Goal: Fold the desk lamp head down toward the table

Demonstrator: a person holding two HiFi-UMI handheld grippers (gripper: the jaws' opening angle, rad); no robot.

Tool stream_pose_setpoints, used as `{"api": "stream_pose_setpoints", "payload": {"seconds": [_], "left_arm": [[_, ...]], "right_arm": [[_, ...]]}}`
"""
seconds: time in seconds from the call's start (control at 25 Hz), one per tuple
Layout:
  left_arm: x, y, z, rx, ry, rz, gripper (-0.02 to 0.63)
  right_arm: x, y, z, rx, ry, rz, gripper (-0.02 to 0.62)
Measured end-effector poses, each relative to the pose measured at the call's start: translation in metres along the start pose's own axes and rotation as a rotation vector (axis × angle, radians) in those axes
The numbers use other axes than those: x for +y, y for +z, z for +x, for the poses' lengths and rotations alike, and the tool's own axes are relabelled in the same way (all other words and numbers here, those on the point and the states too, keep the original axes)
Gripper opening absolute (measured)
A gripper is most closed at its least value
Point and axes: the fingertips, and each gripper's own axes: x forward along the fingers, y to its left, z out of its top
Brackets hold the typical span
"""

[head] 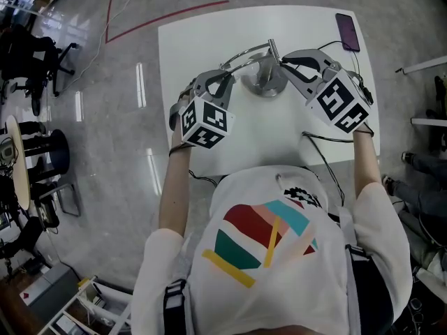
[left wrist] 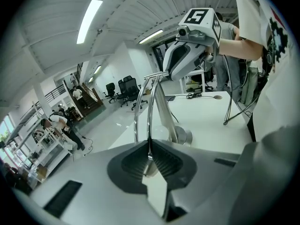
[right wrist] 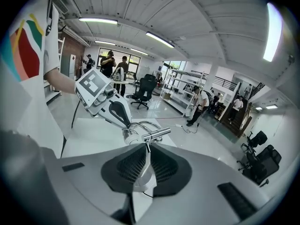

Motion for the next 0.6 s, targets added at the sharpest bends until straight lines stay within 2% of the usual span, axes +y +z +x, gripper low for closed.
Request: {"api": "stream_pose_setpoints", "payload": {"seconds": [0.4,0.6], "left_arm": [[-0.0013,-0.0003,0.0028,-0.001,0.015,-0.008,0.058],[-0.0015,-0.0012,0.0022,-0.005,0.026,-0.013,0.058]], "right_arm": [[-0.0005,0.0010,0.0030,0.004,-0.022,0.008,0.038],[-0.0005,0.0012,0.0030,-0.009,-0.032,0.061,0.038]]}}
